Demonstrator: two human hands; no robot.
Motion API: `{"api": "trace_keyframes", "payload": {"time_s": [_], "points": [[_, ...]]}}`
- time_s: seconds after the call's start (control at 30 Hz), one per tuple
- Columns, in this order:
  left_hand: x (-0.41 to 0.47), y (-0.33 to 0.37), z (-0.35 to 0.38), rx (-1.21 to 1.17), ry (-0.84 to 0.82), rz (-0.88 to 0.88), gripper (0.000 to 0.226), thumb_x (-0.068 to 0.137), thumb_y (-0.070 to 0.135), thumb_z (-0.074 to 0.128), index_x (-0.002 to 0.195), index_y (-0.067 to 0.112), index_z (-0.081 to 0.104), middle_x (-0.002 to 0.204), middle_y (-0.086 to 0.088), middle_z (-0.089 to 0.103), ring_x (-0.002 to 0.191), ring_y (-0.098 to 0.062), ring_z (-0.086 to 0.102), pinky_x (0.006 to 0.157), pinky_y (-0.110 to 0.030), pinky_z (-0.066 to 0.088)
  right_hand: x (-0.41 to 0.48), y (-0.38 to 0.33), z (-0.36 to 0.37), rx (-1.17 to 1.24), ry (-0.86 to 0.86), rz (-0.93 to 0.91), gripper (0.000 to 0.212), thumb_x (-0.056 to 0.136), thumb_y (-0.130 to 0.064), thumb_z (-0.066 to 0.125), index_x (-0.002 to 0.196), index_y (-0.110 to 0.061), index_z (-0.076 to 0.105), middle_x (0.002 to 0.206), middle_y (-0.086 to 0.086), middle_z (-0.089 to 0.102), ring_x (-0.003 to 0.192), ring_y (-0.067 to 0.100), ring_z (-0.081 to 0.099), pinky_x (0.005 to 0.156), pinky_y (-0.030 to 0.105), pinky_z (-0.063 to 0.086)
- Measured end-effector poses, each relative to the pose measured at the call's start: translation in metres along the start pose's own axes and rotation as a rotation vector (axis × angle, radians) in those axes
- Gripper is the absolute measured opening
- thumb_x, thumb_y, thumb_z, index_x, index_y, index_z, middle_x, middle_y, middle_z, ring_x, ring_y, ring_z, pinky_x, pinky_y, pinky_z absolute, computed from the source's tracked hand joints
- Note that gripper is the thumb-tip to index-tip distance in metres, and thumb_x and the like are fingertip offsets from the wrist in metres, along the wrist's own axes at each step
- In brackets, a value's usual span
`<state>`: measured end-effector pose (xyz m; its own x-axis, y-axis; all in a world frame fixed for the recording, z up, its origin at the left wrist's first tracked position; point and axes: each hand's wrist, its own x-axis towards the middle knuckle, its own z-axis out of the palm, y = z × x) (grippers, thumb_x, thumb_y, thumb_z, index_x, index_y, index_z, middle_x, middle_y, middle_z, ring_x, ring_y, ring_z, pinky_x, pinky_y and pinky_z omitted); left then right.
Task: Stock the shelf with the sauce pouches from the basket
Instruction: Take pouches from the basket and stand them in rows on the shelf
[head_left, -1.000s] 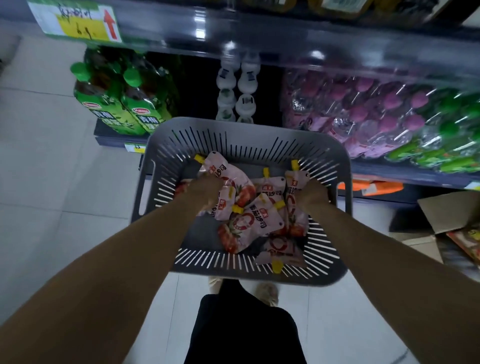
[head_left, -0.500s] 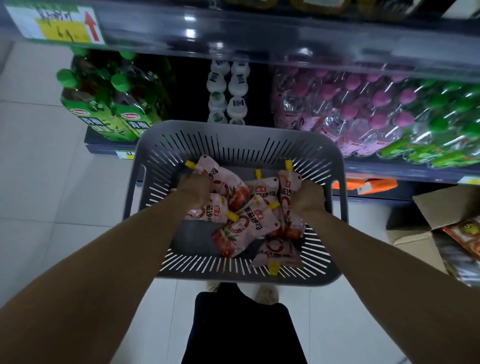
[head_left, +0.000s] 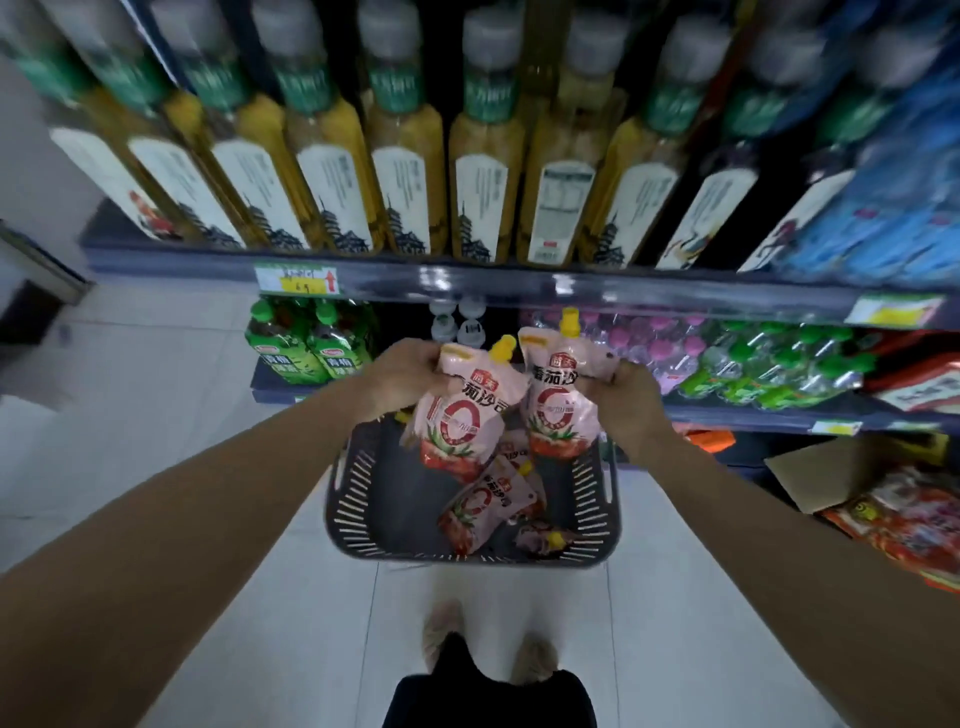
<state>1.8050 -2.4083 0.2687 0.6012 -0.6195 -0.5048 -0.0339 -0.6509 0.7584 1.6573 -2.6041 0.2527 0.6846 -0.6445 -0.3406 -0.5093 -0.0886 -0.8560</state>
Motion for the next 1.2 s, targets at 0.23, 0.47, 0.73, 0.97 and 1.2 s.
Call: {"api": "trace_keyframes", "payload": {"time_s": [0.23,0.47,0.73,0.97,1.2], "points": [[-0.071,0.116,-0.056,-0.216,0.024,0.196,0.03,0.084,-0.001,0.061,0.112,0.009,0.062,0.108,-0.01,0.065,0.097,-0.021,0.062,0.082,-0.032,0.052,-0.055,-0.125,-0.059,0.177,0.02,-0.197,0.018,0.082,0.004,0.061,0.094,-0.008,0.067,0.086,0.008,0.07,0.071,0.014,0.067,0.066,0.026,0.056],[-0.132,0.206,-0.104,-0.214,0.039,0.465,0.025,0.086,0.0,0.058,0.083,0.023,0.066,0.076,0.01,0.073,0.074,-0.012,0.067,0.071,-0.028,0.053,-0.096,-0.231,-0.098,0.288,0.113,-0.422,0.026,0.083,0.003,0.059,0.077,-0.02,0.068,0.066,-0.011,0.072,0.06,0.004,0.069,0.054,0.019,0.054],[-0.167,0.273,-0.14,-0.354,0.138,0.71,0.019,0.087,-0.003,0.054,0.096,0.011,0.064,0.07,0.012,0.074,0.066,0.0,0.069,0.055,-0.016,0.054,-0.11,-0.322,-0.133,0.403,0.286,-0.592,0.018,0.087,0.001,0.057,0.088,-0.016,0.065,0.085,0.003,0.068,0.067,0.008,0.065,0.061,0.025,0.054],[-0.152,0.307,-0.157,-0.45,0.399,0.705,0.022,0.087,-0.001,0.056,0.091,0.018,0.065,0.093,-0.001,0.069,0.084,-0.013,0.066,0.068,-0.025,0.055,-0.087,-0.369,-0.152,0.398,0.337,-0.632,0.015,0.088,-0.001,0.055,0.094,-0.011,0.065,0.091,0.007,0.068,0.074,0.016,0.066,0.06,0.027,0.054],[-0.124,0.34,-0.166,-0.477,0.606,0.643,0.021,0.088,0.003,0.056,0.103,0.015,0.066,0.102,-0.004,0.07,0.095,-0.023,0.066,0.076,-0.036,0.057,-0.038,-0.398,-0.165,0.389,0.362,-0.616,0.015,0.089,-0.006,0.056,0.087,-0.019,0.061,0.086,-0.002,0.065,0.069,0.011,0.064,0.048,0.021,0.051]]}}
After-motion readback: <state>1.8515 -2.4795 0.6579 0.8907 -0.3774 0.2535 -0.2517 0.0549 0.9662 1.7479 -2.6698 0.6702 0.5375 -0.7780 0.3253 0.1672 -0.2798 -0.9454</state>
